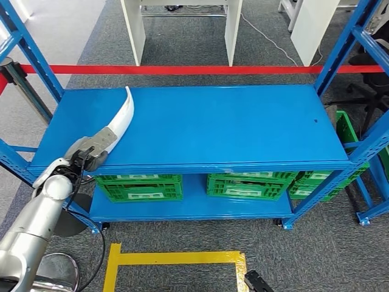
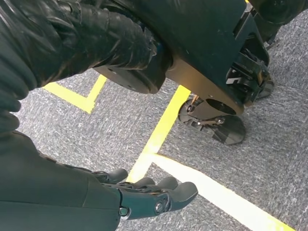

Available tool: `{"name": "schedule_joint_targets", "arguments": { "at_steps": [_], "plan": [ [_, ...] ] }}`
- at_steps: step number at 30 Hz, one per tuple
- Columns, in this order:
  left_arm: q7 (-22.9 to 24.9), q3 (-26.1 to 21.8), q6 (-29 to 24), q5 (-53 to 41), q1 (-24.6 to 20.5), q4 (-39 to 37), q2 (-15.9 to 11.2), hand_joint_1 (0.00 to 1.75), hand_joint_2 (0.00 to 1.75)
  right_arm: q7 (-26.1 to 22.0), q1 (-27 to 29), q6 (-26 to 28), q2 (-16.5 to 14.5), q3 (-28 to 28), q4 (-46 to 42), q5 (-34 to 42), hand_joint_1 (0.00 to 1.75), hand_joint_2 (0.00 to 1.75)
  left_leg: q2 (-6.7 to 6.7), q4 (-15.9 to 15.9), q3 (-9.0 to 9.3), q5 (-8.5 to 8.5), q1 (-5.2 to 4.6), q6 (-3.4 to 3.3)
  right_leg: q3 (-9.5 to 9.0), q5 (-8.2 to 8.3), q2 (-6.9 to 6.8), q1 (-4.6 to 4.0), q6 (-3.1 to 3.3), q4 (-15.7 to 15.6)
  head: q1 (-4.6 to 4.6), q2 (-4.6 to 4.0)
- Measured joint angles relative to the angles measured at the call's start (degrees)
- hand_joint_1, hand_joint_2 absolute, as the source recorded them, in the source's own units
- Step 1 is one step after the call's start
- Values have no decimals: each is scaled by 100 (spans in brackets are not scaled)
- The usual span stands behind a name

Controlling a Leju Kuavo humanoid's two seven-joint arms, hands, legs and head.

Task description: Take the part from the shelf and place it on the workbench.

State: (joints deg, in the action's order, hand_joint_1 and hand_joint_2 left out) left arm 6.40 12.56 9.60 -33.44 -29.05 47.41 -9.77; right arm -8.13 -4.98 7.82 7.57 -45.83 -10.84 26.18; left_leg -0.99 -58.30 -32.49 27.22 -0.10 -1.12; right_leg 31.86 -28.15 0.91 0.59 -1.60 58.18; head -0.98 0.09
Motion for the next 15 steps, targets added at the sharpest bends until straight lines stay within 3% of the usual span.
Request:
{"name": "schedule_joint_targets", "arguments": {
  "at_steps": [3,6,8,10,12,13,14,15],
  "plan": [
    [-3,-1,0,19,5,6,-1,175,175,-1,1,0,-2,10,0,0,0,175,0,-13,-2,4,-8,-7,-3,7,1,9,-9,-11,0,0],
    [-51,-4,-6,193,52,104,-17,175,175,-25,17,11,-26,21,0,7,0,175,1,-2,5,-34,-39,-94,-21,65,8,43,-77,-68,-4,0],
    [-123,-8,-33,410,164,327,-17,175,175,-68,46,36,-34,49,1,33,0,175,28,154,52,-143,-20,-155,22,-14,-5,40,-111,-30,4,0],
    [-188,-19,-96,630,390,705,-4,175,175,-136,90,62,-34,103,3,83,0,175,66,280,70,-223,6,-186,217,-352,-28,36,-115,401,23,0],
    [-253,-45,-202,820,741,1225,3,175,175,-238,164,86,-38,160,11,153,0,175,93,272,29,-238,5,-196,498,-709,-38,49,-135,1131,31,0],
    [-290,-64,-264,882,943,1524,7,175,175,-295,213,97,-44,183,20,191,0,175,103,250,4,-236,7,-194,573,-764,-42,62,-154,1359,31,0],
    [-357,-82,-362,907,1168,1871,18,175,175,-367,266,113,-51,210,33,237,0,175,107,220,-24,-232,13,-188,554,-710,-46,79,-176,1382,32,0],
    [-465,-96,-493,884,1409,2236,34,175,175,-441,312,137,-60,241,48,285,0,175,108,180,-54,-223,24,-171,427,-559,-52,97,-195,1173,33,0]
  ]
}}
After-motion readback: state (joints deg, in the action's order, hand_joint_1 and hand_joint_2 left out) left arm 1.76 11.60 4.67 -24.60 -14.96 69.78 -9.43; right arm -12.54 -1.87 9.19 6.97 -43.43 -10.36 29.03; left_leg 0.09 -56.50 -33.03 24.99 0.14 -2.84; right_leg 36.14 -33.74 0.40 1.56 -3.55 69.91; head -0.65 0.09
